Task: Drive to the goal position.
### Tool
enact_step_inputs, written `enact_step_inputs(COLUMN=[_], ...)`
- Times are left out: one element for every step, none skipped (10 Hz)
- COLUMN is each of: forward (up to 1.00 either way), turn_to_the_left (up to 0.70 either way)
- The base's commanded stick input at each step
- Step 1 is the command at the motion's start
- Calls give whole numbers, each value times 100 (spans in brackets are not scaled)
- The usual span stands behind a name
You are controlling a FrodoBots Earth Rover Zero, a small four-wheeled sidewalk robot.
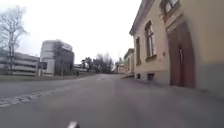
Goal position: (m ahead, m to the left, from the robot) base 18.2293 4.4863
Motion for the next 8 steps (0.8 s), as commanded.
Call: enact_step_inputs(forward=[100,100,100,100,100,100,100,100], turn_to_the_left=[0,0,0,0,0,0,0,0])
